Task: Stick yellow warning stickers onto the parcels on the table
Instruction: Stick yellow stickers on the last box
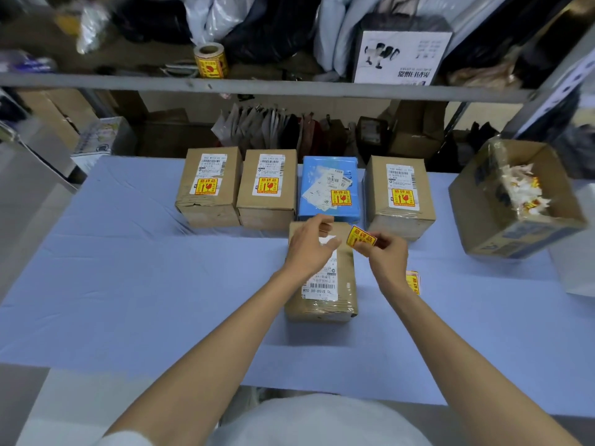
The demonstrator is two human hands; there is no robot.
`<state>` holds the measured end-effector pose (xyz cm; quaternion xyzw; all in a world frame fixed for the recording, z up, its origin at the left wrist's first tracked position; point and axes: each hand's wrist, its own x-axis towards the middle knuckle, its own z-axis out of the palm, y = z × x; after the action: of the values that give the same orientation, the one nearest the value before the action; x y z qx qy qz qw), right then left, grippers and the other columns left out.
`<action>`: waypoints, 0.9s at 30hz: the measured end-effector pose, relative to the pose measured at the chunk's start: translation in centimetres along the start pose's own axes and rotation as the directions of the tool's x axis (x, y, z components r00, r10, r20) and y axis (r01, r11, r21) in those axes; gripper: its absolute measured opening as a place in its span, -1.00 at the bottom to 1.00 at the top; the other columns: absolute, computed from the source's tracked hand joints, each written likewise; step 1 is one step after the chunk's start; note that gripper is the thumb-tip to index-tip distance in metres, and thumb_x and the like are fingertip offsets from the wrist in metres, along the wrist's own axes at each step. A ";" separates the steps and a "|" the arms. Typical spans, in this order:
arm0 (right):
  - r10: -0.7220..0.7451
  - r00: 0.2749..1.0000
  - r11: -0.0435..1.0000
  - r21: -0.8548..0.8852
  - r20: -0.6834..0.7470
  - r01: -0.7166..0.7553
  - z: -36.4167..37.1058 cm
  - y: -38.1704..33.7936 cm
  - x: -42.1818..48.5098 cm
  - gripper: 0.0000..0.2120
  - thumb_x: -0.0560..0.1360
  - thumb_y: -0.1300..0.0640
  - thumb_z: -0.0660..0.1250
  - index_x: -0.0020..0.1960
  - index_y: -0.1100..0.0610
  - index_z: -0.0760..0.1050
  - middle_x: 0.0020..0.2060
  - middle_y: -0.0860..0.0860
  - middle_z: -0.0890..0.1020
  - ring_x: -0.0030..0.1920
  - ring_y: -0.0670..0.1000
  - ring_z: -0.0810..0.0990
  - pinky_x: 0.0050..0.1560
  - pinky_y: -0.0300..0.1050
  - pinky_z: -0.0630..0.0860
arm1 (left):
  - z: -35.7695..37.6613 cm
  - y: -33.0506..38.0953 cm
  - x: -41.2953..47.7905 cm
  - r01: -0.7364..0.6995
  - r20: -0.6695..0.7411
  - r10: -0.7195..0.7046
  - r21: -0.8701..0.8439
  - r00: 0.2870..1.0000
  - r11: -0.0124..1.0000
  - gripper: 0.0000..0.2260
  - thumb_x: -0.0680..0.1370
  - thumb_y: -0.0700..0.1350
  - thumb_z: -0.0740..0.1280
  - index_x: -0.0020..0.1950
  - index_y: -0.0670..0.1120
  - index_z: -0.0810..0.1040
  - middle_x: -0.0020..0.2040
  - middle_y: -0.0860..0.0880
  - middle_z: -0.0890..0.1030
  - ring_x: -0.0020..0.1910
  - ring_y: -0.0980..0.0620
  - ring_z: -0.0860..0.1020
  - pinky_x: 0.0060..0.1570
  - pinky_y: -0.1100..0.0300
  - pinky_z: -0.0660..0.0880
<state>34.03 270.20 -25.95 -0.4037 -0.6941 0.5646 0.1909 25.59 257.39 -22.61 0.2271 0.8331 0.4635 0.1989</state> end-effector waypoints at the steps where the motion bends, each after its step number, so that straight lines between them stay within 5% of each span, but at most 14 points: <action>1: -0.009 0.999 0.999 0.047 0.034 0.007 0.2 -0.5 -0.2 -0.93 0.36 0.29 0.46 -0.15 0.22 0.64 -0.26 0.09 0.68 -0.25 -0.03 0.61 -0.19 -0.17 0.50 | 0.1 0.3 0.2 0.013 0.027 -0.012 -0.049 1.000 0.999 -0.71 0.53 -0.11 0.38 0.24 -0.08 0.50 -0.04 0.11 0.51 -0.01 0.15 0.51 0.02 0.34 0.43; 5: -0.025 0.992 0.996 0.085 0.128 0.014 1.0 -1.6 -0.5 -0.91 0.46 0.29 0.39 -0.16 0.13 0.62 -0.22 0.09 0.68 -0.17 0.05 0.63 -0.17 -0.12 0.60 | 0.1 -0.5 0.8 0.006 -0.058 -0.016 -0.175 0.998 0.985 -0.92 0.54 -0.12 0.36 0.00 -0.09 0.59 -0.11 0.00 0.61 -0.13 0.07 0.59 -0.17 0.28 0.50; 8: -0.030 0.982 0.991 0.134 0.187 0.004 1.6 -2.2 -0.7 -0.85 0.49 0.29 0.36 -0.17 0.07 0.57 -0.23 0.04 0.66 -0.19 -0.01 0.64 -0.26 -0.17 0.63 | -0.6 -1.3 1.1 0.022 -0.136 -0.050 -0.205 0.989 0.979 -0.93 0.54 -0.11 0.35 0.01 -0.05 0.55 -0.09 0.03 0.60 -0.11 0.08 0.57 -0.17 0.30 0.49; 17: -0.034 0.961 0.980 0.199 0.276 -0.023 3.3 -3.8 0.1 -0.86 0.47 0.36 0.36 -0.10 0.14 0.59 -0.20 0.05 0.68 -0.23 -0.07 0.66 -0.29 -0.26 0.57 | -1.9 -1.6 2.5 0.088 -0.043 -0.108 -0.329 0.993 0.940 -0.99 0.56 -0.17 0.33 -0.04 -0.08 0.53 -0.22 0.02 0.57 -0.24 0.11 0.56 -0.30 0.31 0.48; 24: 0.046 0.967 0.972 0.214 0.252 -0.102 3.3 -3.6 0.8 -0.89 0.45 0.35 0.39 -0.11 0.17 0.60 -0.19 0.11 0.68 -0.19 0.05 0.67 -0.15 -0.05 0.60 | -2.2 -1.6 3.4 0.214 0.068 -0.203 -0.323 0.977 0.922 -0.95 0.56 -0.16 0.32 -0.02 -0.12 0.54 -0.22 -0.02 0.59 -0.25 0.11 0.57 -0.32 0.23 0.49; 27: 0.038 0.963 0.977 0.190 0.268 -0.092 3.0 -3.8 0.8 -0.89 0.46 0.32 0.39 -0.10 0.14 0.59 -0.19 0.05 0.69 -0.21 -0.04 0.67 -0.24 -0.22 0.57 | -3.0 -1.5 3.8 0.226 0.153 -0.190 -0.270 0.970 0.936 -0.96 0.56 -0.17 0.32 -0.04 -0.13 0.55 -0.23 -0.01 0.60 -0.31 0.14 0.54 -0.44 0.36 0.44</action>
<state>30.10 268.75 -23.44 -0.3265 -0.6391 0.6863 0.1180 20.60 256.81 -22.90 0.1350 0.7628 0.5400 0.3292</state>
